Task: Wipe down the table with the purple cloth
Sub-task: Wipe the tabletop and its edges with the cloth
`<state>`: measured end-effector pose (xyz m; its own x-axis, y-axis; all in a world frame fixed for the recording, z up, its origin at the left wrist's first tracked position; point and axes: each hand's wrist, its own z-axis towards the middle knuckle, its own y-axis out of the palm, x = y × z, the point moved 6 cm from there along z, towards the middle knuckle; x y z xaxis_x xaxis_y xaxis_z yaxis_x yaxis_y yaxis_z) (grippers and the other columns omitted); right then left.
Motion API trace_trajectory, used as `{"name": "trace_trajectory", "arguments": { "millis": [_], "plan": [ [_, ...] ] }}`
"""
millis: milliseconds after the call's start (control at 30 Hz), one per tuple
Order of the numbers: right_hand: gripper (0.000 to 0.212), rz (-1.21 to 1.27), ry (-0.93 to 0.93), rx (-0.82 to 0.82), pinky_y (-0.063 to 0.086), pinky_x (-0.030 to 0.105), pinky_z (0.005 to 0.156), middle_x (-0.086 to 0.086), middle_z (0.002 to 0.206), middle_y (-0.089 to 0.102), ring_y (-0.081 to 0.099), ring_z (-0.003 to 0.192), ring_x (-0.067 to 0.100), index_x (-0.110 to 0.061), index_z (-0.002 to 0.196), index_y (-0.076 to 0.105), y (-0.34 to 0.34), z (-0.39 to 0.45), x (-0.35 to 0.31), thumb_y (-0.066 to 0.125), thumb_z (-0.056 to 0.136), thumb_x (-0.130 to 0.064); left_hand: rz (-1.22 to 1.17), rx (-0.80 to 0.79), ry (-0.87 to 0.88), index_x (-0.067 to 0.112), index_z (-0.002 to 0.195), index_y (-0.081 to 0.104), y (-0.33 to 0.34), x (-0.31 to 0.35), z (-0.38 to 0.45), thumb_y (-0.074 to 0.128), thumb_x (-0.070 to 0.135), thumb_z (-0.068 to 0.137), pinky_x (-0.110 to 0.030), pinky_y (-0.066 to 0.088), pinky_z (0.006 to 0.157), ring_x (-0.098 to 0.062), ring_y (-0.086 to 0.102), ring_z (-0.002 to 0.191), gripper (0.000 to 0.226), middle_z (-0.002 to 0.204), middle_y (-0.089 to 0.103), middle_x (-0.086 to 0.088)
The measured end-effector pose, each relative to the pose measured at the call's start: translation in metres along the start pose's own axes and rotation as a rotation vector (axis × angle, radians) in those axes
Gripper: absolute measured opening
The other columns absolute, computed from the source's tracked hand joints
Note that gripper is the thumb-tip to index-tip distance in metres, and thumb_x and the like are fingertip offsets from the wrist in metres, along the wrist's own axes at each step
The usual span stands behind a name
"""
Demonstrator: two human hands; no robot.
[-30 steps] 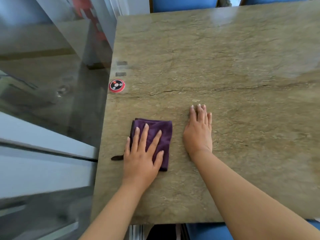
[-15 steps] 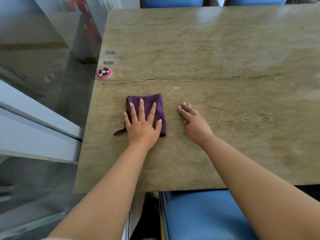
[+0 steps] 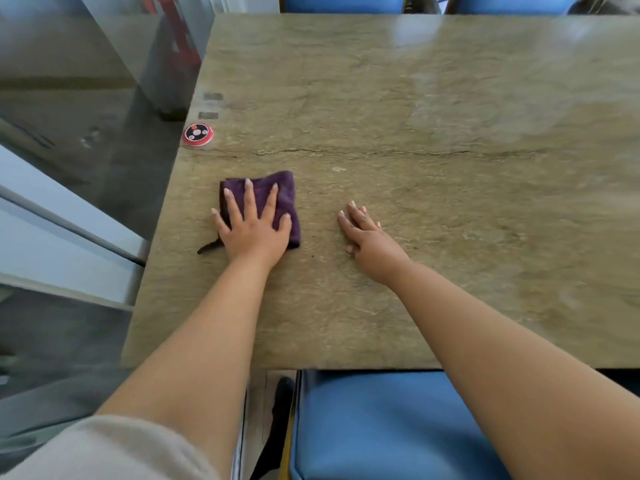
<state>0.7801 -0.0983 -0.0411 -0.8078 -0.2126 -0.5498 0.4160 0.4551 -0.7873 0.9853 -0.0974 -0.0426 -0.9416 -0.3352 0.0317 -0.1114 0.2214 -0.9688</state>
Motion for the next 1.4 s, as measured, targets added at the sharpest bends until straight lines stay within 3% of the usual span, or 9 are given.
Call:
{"name": "trace_trajectory", "arguments": {
  "millis": [267,400,500,600,733,933,1100,1300,1400],
  "plan": [
    [0.074,0.015,0.038,-0.025,0.004,0.031,0.119,0.000,0.161,-0.002,-0.006,0.147,0.015,-0.014,0.152,-0.001,-0.007,-0.006,-0.005,0.042,0.093,0.000,0.022,0.105,0.375,0.049,0.150,-0.001,0.021,0.040,-0.089,0.019,0.061,0.093,-0.055,-0.005,0.117,-0.028,-0.016,0.148,0.061,0.162,-0.012,0.007],
    [0.068,0.076,0.184,0.030,0.011,0.024,0.115,0.003,0.161,0.006,0.003,0.148,0.016,-0.011,0.151,0.014,-0.011,-0.014,-0.024,0.034,0.089,0.007,0.013,0.147,0.380,0.048,0.150,0.006,0.027,0.028,-0.112,0.015,0.063,0.091,-0.052,-0.001,0.117,-0.025,-0.007,0.150,0.061,0.163,-0.004,0.009],
    [0.054,0.118,0.283,0.224,0.025,0.035,0.115,0.009,0.154,0.024,0.021,0.142,0.025,-0.010,0.142,0.037,-0.010,-0.028,-0.054,0.038,0.089,-0.001,-0.068,0.137,0.378,0.046,0.150,0.009,0.020,0.022,-0.112,0.018,0.061,0.093,-0.050,-0.004,0.119,-0.018,-0.005,0.150,0.060,0.162,-0.002,0.011],
    [0.044,-0.203,0.104,0.260,0.015,0.045,0.117,0.014,0.144,0.032,0.025,0.134,0.031,-0.017,0.136,0.043,0.014,-0.037,-0.088,0.043,0.092,-0.021,-0.154,0.195,0.296,0.044,0.151,0.010,0.016,-0.007,-0.121,0.023,0.054,0.098,-0.051,-0.003,0.119,-0.013,-0.001,0.150,0.056,0.163,0.001,0.010],
    [0.073,-0.381,0.115,0.074,-0.017,0.053,0.112,0.018,0.158,-0.013,-0.022,0.143,0.034,-0.017,0.152,-0.004,0.063,-0.022,-0.088,0.022,0.095,-0.056,-0.186,0.282,0.036,0.037,0.153,0.013,0.026,-0.076,-0.138,0.021,0.051,0.098,-0.056,0.002,0.118,-0.019,0.005,0.150,0.057,0.163,0.008,0.003],
    [0.080,-0.408,0.097,0.119,-0.015,0.059,0.112,0.012,0.158,-0.019,-0.025,0.142,0.032,-0.019,0.151,-0.009,0.069,0.029,-0.112,0.014,0.090,-0.064,-0.254,0.316,-0.239,0.028,0.155,0.011,0.037,-0.138,-0.158,0.015,0.055,0.094,-0.047,-0.002,0.119,-0.020,0.003,0.150,0.066,0.162,0.011,-0.001],
    [0.077,-0.480,-0.243,0.062,-0.018,0.055,0.112,0.006,0.160,-0.013,-0.020,0.145,0.029,-0.028,0.151,-0.004,0.110,0.034,-0.180,0.014,0.088,-0.068,-0.765,0.361,-0.224,0.022,0.153,0.017,0.030,-0.152,-0.157,0.014,0.048,0.090,-0.033,-0.001,0.121,-0.009,0.011,0.148,0.068,0.160,0.020,0.002],
    [0.057,-0.344,-0.938,-0.216,-0.003,0.040,0.120,-0.008,0.156,0.027,0.013,0.147,0.014,-0.036,0.141,0.040,0.123,-0.026,-0.187,0.032,0.085,-0.031,-1.436,0.267,-0.215,0.034,0.148,0.017,0.033,-0.173,-0.159,0.028,0.045,0.091,-0.028,0.017,0.121,0.001,0.025,0.142,0.060,0.158,0.026,0.003],
    [0.056,-0.307,-0.839,-0.184,-0.008,0.034,0.119,-0.010,0.156,0.023,0.009,0.147,0.012,-0.034,0.141,0.040,0.105,0.009,-0.179,0.038,0.086,-0.020,-1.446,0.197,-0.257,0.027,0.154,0.012,0.033,-0.173,-0.158,0.026,0.040,0.089,-0.017,0.012,0.118,0.006,0.016,0.143,0.068,0.161,0.015,0.007]
  ]
}}
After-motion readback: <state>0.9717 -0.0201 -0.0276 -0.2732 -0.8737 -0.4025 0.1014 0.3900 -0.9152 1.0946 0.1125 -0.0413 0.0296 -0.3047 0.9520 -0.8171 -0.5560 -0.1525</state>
